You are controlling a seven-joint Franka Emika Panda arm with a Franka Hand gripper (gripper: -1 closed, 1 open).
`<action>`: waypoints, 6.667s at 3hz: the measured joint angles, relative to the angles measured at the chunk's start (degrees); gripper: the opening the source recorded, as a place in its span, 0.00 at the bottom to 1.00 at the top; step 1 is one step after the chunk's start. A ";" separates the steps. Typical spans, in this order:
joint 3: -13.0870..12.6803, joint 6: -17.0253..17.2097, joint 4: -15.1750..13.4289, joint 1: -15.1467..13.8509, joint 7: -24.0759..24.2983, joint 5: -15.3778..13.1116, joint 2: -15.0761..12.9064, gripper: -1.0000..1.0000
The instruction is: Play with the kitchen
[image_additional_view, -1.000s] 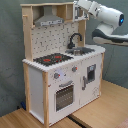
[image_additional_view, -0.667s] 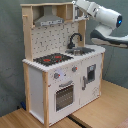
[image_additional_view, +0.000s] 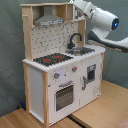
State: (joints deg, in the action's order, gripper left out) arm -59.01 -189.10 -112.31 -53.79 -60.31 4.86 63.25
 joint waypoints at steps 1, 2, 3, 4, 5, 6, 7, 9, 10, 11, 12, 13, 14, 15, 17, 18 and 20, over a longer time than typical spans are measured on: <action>0.22 2.66 1.30 -2.47 5.57 0.02 3.57 1.00; 0.60 5.73 2.56 -4.58 10.86 0.02 6.93 1.00; 1.13 9.13 3.87 -6.38 15.90 0.02 10.04 1.00; 1.90 12.70 5.15 -7.90 20.52 0.02 12.79 1.00; 2.76 16.37 6.26 -9.10 24.61 0.03 15.08 1.00; 3.59 20.09 7.13 -10.04 28.34 0.03 16.94 1.00; 4.51 25.33 7.93 -11.02 33.24 0.02 18.96 1.00; 5.07 34.69 8.59 -13.08 42.07 -0.15 20.96 1.00; 5.03 38.44 8.95 -15.44 46.78 -0.31 21.08 1.00; 4.57 41.03 10.39 -19.06 51.11 -0.31 21.08 1.00; 3.95 43.34 12.96 -22.40 54.35 -0.31 21.07 1.00; 3.38 46.07 16.48 -25.75 57.22 -0.30 21.06 1.00; 2.86 49.04 20.27 -28.86 59.74 -0.28 21.04 1.00; 2.45 52.48 24.42 -32.05 62.31 -0.26 21.03 1.00; 2.35 61.61 27.92 -35.40 65.63 -0.23 20.90 1.00; 2.35 61.86 27.91 -35.47 65.64 -0.23 20.87 0.00; 1.18 65.14 36.35 -41.84 65.46 -0.28 20.26 0.00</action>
State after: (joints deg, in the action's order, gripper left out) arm -57.83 -123.96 -75.97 -95.62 5.15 4.58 83.51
